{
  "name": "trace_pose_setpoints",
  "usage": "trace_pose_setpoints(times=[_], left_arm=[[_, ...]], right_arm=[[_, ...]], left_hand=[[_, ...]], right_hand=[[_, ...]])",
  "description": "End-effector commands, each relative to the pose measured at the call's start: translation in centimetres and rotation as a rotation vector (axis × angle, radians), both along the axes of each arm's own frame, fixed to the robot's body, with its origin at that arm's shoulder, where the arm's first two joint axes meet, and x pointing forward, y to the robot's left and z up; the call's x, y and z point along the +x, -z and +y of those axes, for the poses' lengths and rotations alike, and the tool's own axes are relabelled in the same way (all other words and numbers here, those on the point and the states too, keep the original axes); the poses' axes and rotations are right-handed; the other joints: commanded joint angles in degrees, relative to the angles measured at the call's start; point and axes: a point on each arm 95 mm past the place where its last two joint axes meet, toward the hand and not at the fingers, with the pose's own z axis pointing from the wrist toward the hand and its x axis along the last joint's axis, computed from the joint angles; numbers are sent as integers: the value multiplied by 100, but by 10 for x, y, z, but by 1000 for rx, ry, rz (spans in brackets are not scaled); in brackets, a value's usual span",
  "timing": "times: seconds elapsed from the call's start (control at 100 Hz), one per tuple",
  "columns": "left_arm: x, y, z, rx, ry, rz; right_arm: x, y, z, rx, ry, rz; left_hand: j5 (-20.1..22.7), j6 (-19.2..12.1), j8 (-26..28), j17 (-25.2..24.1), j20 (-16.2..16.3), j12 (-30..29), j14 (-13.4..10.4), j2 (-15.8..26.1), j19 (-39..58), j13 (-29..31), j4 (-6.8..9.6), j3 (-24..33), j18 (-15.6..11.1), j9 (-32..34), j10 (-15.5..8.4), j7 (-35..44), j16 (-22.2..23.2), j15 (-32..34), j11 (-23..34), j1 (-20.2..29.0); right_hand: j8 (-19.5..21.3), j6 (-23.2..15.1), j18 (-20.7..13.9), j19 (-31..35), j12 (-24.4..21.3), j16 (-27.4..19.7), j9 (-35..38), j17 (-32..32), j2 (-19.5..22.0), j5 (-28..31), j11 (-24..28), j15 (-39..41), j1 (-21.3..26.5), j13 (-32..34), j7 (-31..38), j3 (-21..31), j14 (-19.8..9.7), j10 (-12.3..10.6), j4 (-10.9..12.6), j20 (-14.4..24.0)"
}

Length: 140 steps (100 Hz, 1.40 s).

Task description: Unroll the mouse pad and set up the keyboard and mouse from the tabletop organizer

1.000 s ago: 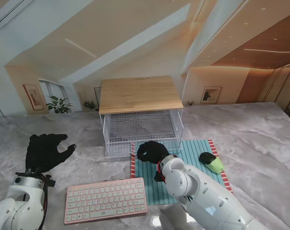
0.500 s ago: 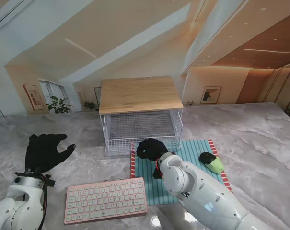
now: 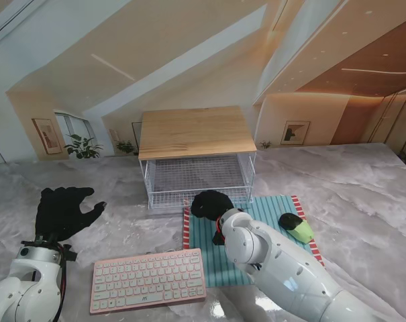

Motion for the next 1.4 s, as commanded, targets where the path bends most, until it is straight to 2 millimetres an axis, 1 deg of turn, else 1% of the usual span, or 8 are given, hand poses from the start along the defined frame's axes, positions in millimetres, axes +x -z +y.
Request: trace_pose_setpoints(times=[0.0, 0.86, 1.39], left_arm=[[0, 2, -2, 0, 8, 15], [5, 5, -7, 0, 23, 34], [6, 5, -8, -2, 31, 34]], right_arm=[[4, -1, 2, -5, 5, 6], [40, -9, 12, -51, 44, -2], [53, -11, 12, -73, 76, -20]], left_hand=[[56, 116, -36, -134, -43, -66, 133, 79, -69, -109, -80, 66, -259, -147, 71, -73, -21, 9, -35, -11], [59, 128, -37, -134, -43, -66, 137, 68, -69, -107, -82, 71, -259, -143, 64, -75, -21, 9, -33, -8], [62, 127, -38, -134, -43, -67, 143, 71, -69, -114, -83, 73, -259, -141, 61, -76, -23, 4, -35, -10]], right_hand=[[36, 23, -195, -68, 54, 55, -292, -86, 149, -236, -49, -84, 65, -253, -44, 8, -72, 5, 106, -99], [157, -10, -307, -108, 94, 79, -515, -160, 224, -422, 41, -62, 58, -412, -68, -12, -173, -65, 174, -114], [218, -61, -343, -92, 119, 104, -590, -153, 260, -548, 114, -15, 58, -435, 59, -34, -226, -112, 177, -106]])
